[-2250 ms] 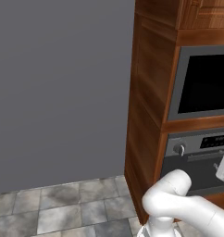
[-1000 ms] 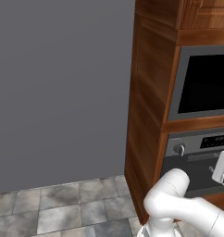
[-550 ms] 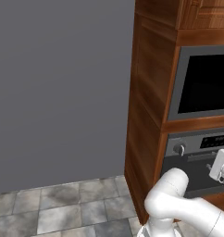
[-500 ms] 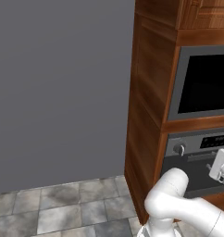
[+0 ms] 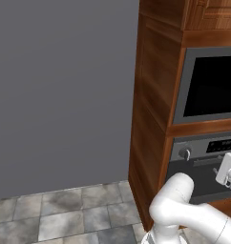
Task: Take the fish from the oven and place it on the plate on the counter.
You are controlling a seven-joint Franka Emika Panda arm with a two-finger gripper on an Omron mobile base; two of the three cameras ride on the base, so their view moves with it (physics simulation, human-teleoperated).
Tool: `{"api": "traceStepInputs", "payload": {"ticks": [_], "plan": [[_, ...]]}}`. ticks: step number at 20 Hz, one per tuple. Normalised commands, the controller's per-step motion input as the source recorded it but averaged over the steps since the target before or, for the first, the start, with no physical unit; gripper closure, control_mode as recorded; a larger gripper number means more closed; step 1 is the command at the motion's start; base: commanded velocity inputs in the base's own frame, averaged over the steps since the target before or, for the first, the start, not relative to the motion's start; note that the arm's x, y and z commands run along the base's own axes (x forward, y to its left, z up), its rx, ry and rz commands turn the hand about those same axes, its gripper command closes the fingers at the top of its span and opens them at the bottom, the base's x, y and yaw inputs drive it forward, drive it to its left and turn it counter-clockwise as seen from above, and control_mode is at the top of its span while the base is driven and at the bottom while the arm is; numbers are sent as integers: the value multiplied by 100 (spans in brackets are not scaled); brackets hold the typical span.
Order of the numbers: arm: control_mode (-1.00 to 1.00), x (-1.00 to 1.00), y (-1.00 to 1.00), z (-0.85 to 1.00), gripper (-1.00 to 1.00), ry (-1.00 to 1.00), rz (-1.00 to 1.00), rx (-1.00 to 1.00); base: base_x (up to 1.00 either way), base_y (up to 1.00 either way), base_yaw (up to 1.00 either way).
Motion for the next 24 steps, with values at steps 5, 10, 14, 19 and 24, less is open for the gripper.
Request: {"api": "traceStepInputs", "payload": {"ticks": [5, 10, 14, 19, 24], "plan": [[-100, 2, 0, -4, -100, 0, 0, 0, 0, 0, 0], [-100, 17, -1, -8, -100, -1, -1, 0, 0, 0, 0], [-100, 12, 0, -4, -100, 0, -2, 0, 0, 0, 0], [-100, 29, 0, -4, -100, -1, -1, -2, 0, 0, 0], [-100, 36, 24, -14, -100, 0, -24, -2, 0, 0, 0]]}}
